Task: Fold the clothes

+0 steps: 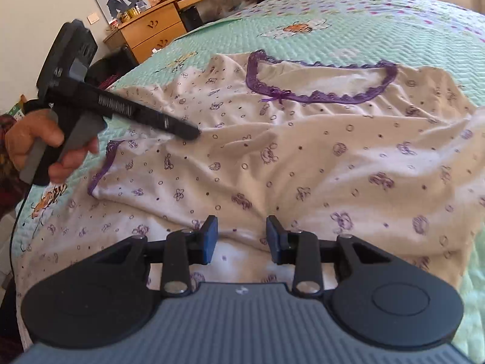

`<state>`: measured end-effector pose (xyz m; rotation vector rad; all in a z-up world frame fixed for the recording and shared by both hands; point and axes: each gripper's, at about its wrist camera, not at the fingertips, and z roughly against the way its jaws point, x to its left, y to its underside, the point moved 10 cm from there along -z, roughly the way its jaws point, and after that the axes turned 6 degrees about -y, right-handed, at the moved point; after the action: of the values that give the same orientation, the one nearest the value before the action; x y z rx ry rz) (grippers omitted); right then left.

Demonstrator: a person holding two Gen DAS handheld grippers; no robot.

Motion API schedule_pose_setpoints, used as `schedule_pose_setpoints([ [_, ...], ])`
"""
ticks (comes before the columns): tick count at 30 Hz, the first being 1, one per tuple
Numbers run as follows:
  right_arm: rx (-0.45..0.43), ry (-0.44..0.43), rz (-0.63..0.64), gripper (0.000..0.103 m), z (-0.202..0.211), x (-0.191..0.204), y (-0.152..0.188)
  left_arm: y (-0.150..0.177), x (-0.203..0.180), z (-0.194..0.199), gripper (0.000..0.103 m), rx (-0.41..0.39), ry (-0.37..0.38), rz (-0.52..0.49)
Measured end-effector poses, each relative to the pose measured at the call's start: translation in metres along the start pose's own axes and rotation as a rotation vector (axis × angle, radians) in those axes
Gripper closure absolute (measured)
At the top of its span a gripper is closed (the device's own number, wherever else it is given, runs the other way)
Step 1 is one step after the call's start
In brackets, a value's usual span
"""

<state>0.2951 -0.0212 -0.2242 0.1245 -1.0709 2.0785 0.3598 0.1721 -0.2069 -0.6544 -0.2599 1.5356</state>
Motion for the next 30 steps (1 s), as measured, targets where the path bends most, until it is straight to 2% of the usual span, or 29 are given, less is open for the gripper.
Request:
schedule_pose_setpoints([
  [2, -0.03, -0.014, -0.007, 0.065, 0.005, 0.006, -0.003, -0.003, -0.01, 0.016, 0.011, -0.028, 0.067, 0.004],
  [4, -0.075, -0.049, -0.015, 0.064, 0.009, 0.013, -0.008, 0.013, -0.017, 0.006, 0.004, 0.02, 0.027, -0.034],
  [5, -0.084, -0.06, -0.026, 0.06, 0.009, 0.014, -0.009, 0.023, -0.02, 0.0, 0.004, 0.049, 0.001, -0.056],
  [6, -0.069, -0.031, -0.032, 0.051, 0.004, 0.011, -0.007, 0.032, -0.022, -0.006, 0.013, 0.078, -0.025, -0.077],
  [8, -0.029, 0.052, -0.037, 0.052, -0.005, 0.003, 0.0, 0.04, -0.024, -0.001, 0.016, 0.036, -0.068, -0.146],
  [11, -0.054, 0.08, -0.058, 0.051, 0.0, 0.005, -0.001, 0.039, -0.013, 0.031, 0.011, -0.054, -0.121, -0.082],
  [13, -0.086, 0.133, -0.051, 0.051, 0.008, 0.007, -0.007, 0.046, -0.007, 0.051, 0.002, -0.1, -0.15, -0.048],
  [15, -0.121, 0.201, -0.027, 0.051, 0.017, 0.01, -0.017, 0.054, -0.001, 0.071, 0.001, -0.143, -0.177, -0.015],
  [18, -0.147, 0.302, 0.035, 0.045, 0.024, 0.017, -0.036, 0.076, 0.003, 0.084, 0.001, -0.143, -0.11, 0.05],
  [20, -0.137, 0.321, 0.058, 0.044, 0.021, 0.024, -0.044, 0.087, 0.015, 0.092, 0.001, -0.149, -0.131, 0.068],
  [23, -0.219, 0.224, -0.029, 0.041, 0.022, 0.043, -0.049, 0.086, 0.047, 0.118, 0.001, -0.21, -0.175, 0.106],
  [26, -0.373, 0.046, -0.177, 0.039, 0.032, 0.063, -0.041, 0.071, 0.111, 0.166, 0.001, -0.342, -0.235, 0.2],
  [27, -0.427, -0.024, -0.222, 0.037, 0.037, 0.071, -0.036, 0.066, 0.139, 0.185, 0.001, -0.398, -0.27, 0.237],
  [30, -0.577, -0.219, -0.329, 0.024, 0.058, 0.085, -0.008, 0.072, 0.224, 0.212, 0.001, -0.451, -0.477, 0.226],
])
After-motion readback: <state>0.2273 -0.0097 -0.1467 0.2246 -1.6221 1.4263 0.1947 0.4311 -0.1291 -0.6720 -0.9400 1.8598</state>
